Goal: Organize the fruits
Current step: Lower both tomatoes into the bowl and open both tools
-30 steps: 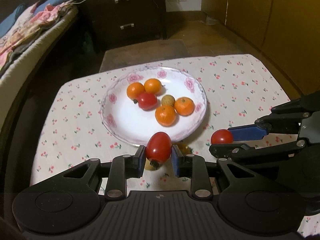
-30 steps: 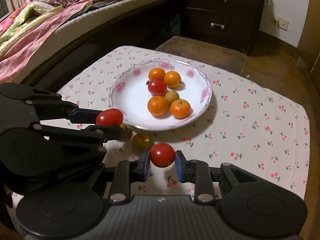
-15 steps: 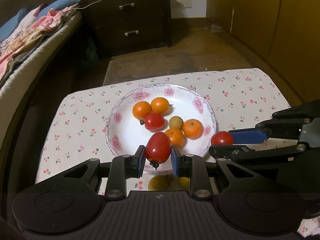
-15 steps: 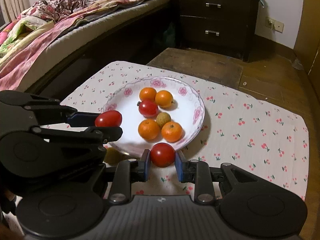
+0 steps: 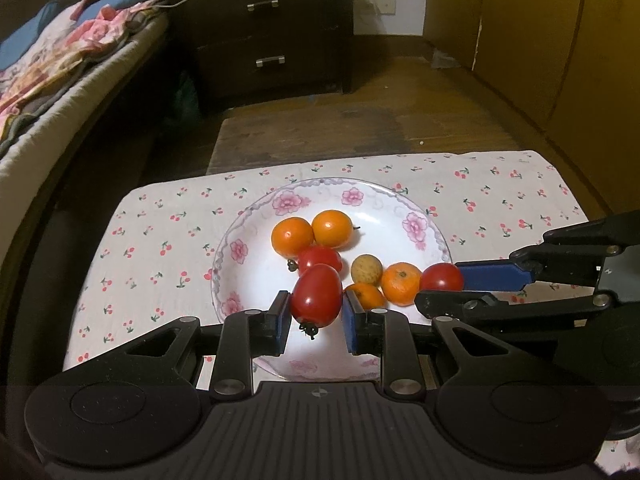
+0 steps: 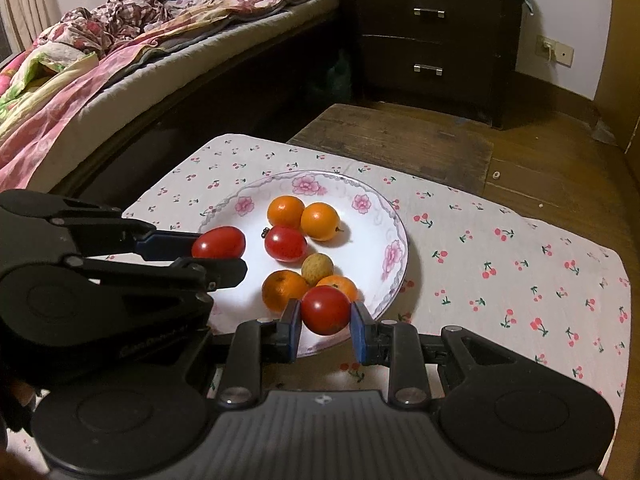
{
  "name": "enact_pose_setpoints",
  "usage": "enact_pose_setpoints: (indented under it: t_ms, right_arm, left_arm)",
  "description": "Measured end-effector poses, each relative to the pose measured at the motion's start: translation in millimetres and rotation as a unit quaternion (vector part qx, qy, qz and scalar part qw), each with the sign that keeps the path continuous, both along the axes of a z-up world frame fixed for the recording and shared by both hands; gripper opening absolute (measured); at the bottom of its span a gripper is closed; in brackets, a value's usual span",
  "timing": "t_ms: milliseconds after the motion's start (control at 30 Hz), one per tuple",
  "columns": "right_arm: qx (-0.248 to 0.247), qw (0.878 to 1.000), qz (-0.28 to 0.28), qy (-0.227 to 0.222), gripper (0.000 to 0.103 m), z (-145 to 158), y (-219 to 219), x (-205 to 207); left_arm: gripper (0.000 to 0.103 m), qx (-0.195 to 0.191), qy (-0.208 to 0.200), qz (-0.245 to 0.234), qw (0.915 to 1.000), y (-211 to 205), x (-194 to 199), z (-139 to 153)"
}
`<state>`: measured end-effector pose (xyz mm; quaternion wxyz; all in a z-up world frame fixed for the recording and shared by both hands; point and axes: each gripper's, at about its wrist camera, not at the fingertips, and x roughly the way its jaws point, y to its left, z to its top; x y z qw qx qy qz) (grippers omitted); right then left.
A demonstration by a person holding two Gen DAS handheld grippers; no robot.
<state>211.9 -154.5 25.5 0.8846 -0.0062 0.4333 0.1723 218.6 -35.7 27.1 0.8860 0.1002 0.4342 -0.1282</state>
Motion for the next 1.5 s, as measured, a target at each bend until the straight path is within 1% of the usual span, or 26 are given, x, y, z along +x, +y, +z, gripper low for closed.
enact_pose_setpoints:
  t_ms: [267,733,1033,1200,1300,1500]
  right_arm:
    - [-0.004,1.000,0.001,0.003,0.035,-5.2,1.0,7.9]
    - [-0.006,1.000,-0.002,0.007,0.035,-14.6,1.8,21.4]
    - [-0.004,1.000,-0.002,0.006,0.035,-16.0,1.0,24.9]
    - [0.000,1.000,-0.003,0.008,0.035,-16.5,0.8,28.5]
    - [0.002,1.000,-0.003,0.013,0.036,-17.8,1.6,30.0]
    - [0.018,1.000,-0.005,0.016,0.036,-19.3,-0.1,32.0]
  left_arm:
    - [0.033,0.007,0.002,0.002,1.0000,-1.6,5.8,-4.6]
    - [0.033,0.005,0.014,0.012,0.9998,-1.9,16.5,-15.7]
    - [0.033,0.000,0.018,0.019,0.9996,1.2,19.4,-18.0]
    - [0.033,-0.016,0.029,0.029,0.9990,5.1,23.6,-20.2]
    - [0.034,-0.018,0.034,0.032,0.9988,6.2,25.0,-22.0]
    - [0.035,-0.026,0.035,0.039,0.9983,9.6,26.0,-20.2]
